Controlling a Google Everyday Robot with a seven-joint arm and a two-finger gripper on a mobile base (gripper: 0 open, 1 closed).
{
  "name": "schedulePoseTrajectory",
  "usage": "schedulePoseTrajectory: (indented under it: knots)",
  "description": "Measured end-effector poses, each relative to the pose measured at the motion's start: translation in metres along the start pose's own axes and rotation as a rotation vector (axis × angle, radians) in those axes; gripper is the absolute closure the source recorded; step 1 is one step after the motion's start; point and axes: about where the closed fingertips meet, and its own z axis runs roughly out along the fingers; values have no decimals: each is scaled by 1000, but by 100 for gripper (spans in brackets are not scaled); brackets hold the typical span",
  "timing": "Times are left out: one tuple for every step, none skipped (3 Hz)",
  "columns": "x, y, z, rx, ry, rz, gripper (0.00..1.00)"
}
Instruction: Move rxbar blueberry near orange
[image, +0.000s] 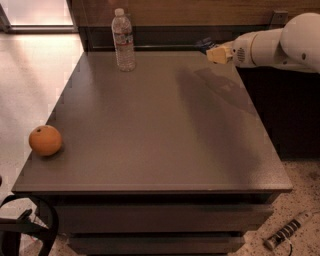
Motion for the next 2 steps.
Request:
schedulePoseTrajectory:
  knots:
    - [-6,18,-29,-26,-9,-32,100]
    - [5,53,-57,-69,-11,-59,100]
